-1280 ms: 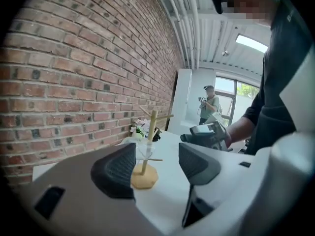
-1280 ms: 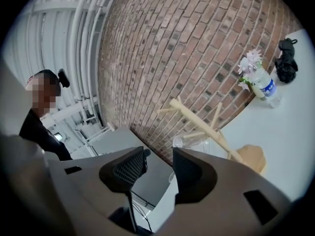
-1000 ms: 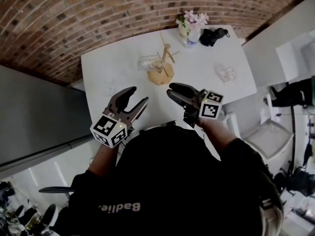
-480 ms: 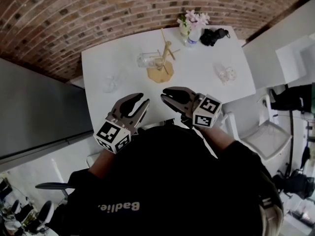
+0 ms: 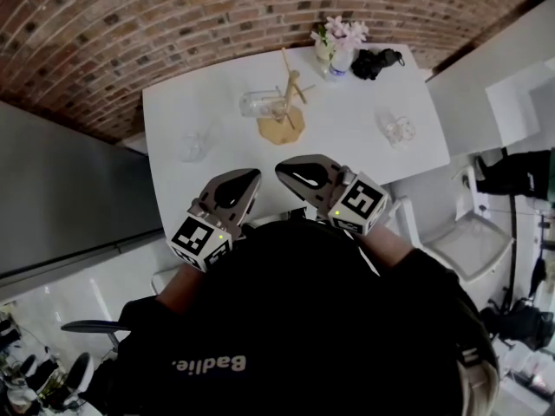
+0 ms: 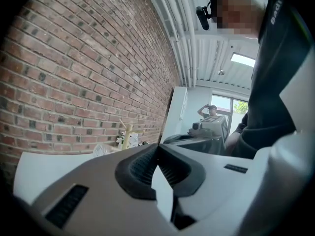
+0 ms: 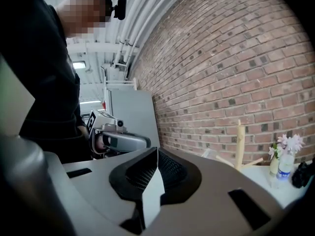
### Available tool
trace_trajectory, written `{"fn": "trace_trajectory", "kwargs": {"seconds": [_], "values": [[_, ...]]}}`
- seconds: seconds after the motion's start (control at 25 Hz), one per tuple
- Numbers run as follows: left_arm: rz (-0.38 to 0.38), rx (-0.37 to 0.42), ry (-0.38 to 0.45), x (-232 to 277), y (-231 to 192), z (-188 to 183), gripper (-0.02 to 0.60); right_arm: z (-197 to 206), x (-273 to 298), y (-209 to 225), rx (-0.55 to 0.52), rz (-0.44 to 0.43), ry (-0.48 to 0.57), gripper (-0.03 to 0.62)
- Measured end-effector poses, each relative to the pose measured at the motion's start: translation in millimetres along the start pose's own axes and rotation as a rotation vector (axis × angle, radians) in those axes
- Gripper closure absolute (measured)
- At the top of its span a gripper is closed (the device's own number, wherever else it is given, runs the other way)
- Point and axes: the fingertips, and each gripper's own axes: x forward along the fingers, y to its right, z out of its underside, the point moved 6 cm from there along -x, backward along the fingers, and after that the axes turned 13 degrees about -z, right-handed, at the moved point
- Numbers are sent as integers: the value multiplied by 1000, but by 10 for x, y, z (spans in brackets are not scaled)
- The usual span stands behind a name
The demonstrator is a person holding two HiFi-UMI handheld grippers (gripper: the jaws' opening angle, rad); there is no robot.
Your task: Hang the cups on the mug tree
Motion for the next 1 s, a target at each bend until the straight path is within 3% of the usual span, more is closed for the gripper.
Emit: {"fn": "trace_trajectory", "kwargs": {"seconds": [1.0], "values": [[6, 1, 17, -83, 99, 22, 578, 27, -45, -37, 9, -10, -12, 563]]}}
